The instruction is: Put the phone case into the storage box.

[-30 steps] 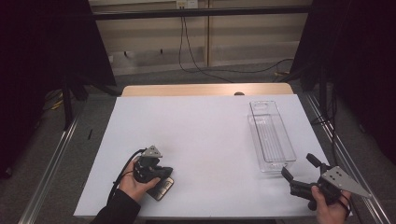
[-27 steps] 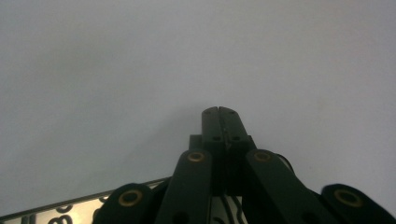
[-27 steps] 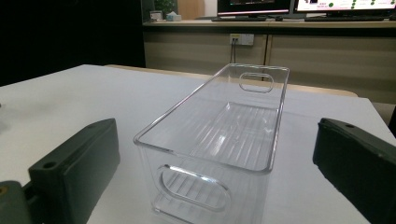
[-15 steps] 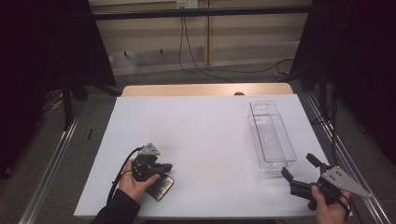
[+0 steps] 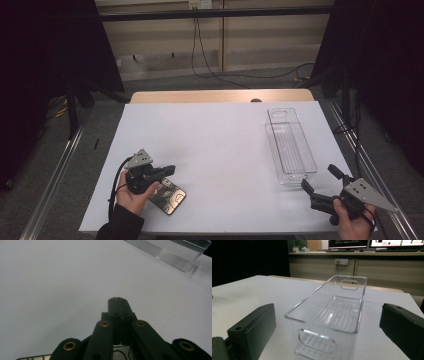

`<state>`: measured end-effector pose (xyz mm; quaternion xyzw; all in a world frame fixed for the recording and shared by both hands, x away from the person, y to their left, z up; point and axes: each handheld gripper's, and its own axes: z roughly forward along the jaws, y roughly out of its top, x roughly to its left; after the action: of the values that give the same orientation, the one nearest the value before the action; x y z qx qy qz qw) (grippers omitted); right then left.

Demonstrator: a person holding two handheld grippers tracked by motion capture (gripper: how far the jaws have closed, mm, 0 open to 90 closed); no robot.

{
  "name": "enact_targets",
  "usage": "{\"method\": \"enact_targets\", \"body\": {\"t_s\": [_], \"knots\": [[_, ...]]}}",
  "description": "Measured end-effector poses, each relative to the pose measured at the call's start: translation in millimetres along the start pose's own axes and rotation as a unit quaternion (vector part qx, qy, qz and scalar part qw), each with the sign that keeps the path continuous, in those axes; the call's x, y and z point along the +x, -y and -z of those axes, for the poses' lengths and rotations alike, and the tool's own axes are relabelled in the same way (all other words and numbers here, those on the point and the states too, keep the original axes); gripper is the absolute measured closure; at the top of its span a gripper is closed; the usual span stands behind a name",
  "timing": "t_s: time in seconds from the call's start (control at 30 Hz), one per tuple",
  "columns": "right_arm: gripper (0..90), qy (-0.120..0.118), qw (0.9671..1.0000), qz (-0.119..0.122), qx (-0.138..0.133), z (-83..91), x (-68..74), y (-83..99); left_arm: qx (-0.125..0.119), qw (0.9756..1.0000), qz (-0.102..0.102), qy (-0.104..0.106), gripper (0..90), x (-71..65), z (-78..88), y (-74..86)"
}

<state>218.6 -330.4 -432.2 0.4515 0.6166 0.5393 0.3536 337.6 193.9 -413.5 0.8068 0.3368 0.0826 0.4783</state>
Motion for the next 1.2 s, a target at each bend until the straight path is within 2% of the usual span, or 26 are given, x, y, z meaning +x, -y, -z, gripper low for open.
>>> {"method": "enact_targets", "body": {"t_s": [0.1,0.13,0.2,0.3,0.47,0.5,0.63,0.7,0.9,1.03,1.1,1.13,1.2], "knots": [[0.0,-0.001,1.0000,-0.001,0.000,-0.6,0.3,0.0,-0.018,0.9998,-0.003,-0.007,90.0,-0.8,5.1,1.6],[0.0,-0.001,1.0000,-0.001,0.000,-0.6,0.3,0.0,-0.031,0.9995,0.005,-0.009,90.0,-0.8,7.3,1.9],[0.0,0.000,1.0000,-0.004,-0.001,-0.5,-0.1,0.1,-0.042,0.9989,0.007,-0.019,90.0,-0.9,11.8,2.9],[0.0,-0.001,1.0000,-0.003,0.001,-0.4,-0.4,0.5,-0.052,0.9983,0.014,-0.022,90.0,-0.1,16.0,5.0],[0.0,-0.001,1.0000,-0.007,-0.004,0.2,-0.4,-0.1,-0.059,0.9974,0.007,-0.041,90.0,-1.2,23.9,7.9],[0.0,-0.001,1.0000,-0.008,-0.004,0.4,-0.7,0.0,-0.063,0.9972,0.008,-0.039,90.0,-1.3,25.8,8.1],[0.0,0.000,0.9999,-0.011,-0.003,-0.3,-0.9,0.5,-0.059,0.9975,0.016,-0.036,90.0,0.9,31.5,10.4],[0.0,-0.001,0.9999,-0.010,-0.002,-0.6,-0.5,0.5,-0.054,0.9975,0.018,-0.043,90.0,1.8,34.2,12.6],[0.0,-0.001,0.9999,-0.010,-0.004,-0.8,0.3,0.0,-0.057,0.9969,0.030,-0.045,90.0,4.9,47.7,18.0],[0.0,-0.001,0.9999,-0.010,-0.003,-1.3,0.0,0.1,-0.042,0.9968,0.033,-0.059,90.0,9.6,56.1,21.0],[0.0,-0.002,1.0000,-0.009,-0.002,-1.4,0.1,0.2,-0.034,0.9966,0.041,-0.063,90.0,12.8,59.8,22.3],[0.0,-0.002,0.9999,-0.010,-0.003,-1.3,0.0,0.1,-0.030,0.9956,0.047,-0.075,90.0,15.9,64.0,24.0],[0.0,-0.002,1.0000,-0.009,-0.003,-1.3,0.0,0.1,-0.022,0.9955,0.052,-0.076,90.0,18.1,65.8,24.6]]}}
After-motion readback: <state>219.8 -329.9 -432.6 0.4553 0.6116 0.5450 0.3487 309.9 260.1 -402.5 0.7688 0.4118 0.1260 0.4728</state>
